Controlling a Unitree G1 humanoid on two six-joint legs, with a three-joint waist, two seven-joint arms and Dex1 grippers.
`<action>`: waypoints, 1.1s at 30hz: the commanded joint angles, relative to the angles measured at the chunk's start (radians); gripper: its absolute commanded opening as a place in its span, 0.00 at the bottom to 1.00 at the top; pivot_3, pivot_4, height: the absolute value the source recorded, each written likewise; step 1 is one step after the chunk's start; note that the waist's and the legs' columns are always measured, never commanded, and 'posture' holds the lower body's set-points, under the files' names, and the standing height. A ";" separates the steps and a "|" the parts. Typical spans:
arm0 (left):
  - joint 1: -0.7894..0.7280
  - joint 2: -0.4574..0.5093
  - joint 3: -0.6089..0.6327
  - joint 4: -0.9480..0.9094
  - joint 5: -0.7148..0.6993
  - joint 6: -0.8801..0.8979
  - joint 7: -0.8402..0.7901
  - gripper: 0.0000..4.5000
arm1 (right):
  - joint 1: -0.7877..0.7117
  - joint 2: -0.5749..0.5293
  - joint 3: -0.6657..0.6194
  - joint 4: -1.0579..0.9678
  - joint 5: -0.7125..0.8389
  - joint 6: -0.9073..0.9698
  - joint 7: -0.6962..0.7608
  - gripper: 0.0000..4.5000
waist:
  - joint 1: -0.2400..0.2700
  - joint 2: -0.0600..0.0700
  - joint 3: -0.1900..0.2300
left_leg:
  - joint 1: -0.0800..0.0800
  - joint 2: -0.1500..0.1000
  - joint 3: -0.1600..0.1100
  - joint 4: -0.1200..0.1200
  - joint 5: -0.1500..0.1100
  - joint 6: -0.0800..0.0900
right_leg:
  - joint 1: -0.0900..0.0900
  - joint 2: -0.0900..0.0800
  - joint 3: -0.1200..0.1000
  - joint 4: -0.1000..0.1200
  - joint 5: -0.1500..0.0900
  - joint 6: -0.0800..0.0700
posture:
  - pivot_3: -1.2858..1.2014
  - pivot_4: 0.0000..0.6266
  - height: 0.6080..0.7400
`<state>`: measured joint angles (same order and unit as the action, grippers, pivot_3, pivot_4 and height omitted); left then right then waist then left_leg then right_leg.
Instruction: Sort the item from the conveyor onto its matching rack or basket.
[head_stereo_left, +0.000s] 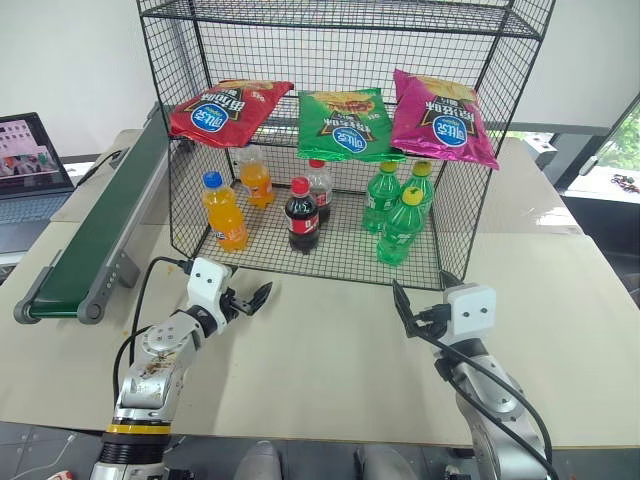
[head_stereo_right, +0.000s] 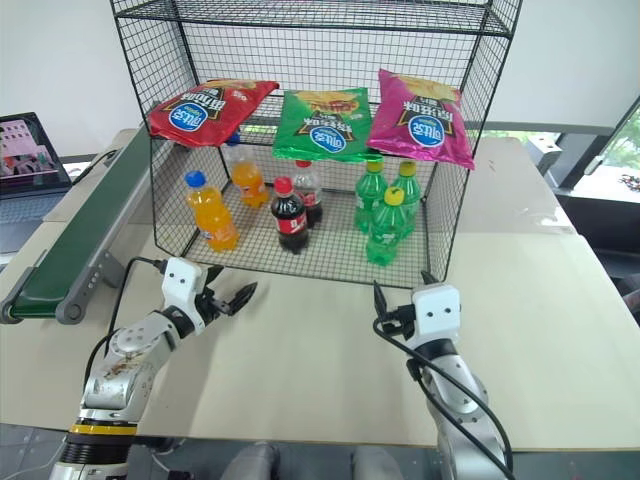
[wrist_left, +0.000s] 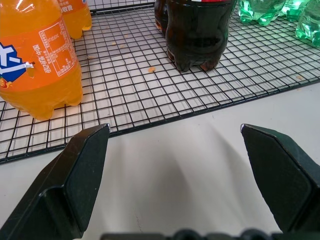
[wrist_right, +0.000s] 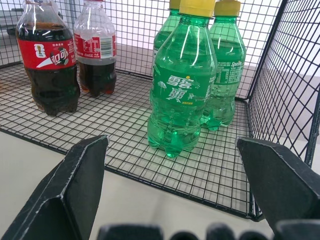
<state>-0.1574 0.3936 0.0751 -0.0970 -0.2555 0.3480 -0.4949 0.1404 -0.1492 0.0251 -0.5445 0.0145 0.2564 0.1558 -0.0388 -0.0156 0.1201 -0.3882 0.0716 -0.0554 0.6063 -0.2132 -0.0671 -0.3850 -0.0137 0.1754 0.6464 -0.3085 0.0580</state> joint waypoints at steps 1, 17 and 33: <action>0.010 0.016 0.014 -0.042 -0.010 -0.016 -0.020 0.99 | -0.007 -0.015 -0.011 -0.054 0.013 0.004 0.014 1.00 | 0.000 0.000 0.000 | 0.000 0.000 0.000 0.000 0.000 0.000 | 0.000 0.000 0.000 0.000 0.000 0.000 | 0.52 0.24 1.00; 0.066 0.012 0.037 -0.092 -0.047 -0.060 -0.063 0.99 | -0.007 -0.043 -0.008 -0.076 0.033 0.020 0.058 1.00 | 0.000 0.000 0.000 | 0.000 0.000 0.000 0.001 0.000 0.001 | 0.001 0.000 0.000 0.000 0.000 0.000 | 0.52 0.24 1.00; 0.043 0.016 0.025 -0.081 -0.055 -0.061 -0.079 0.99 | 0.022 -0.040 0.001 -0.031 0.020 -0.049 0.057 1.00 | -0.001 0.000 0.000 | 0.000 0.000 0.000 0.001 -0.001 0.001 | 0.000 0.000 0.000 0.000 0.000 0.000 | 0.52 0.24 1.00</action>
<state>-0.1037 0.4045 0.0949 -0.1470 -0.2999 0.3054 -0.5656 0.1634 -0.1906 0.0301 -0.5624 0.0317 0.2455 0.2142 -0.0396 -0.0156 0.1200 -0.3880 0.0716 -0.0553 0.6070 -0.2138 -0.0661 -0.3846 -0.0137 0.1754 0.6462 -0.3087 0.0583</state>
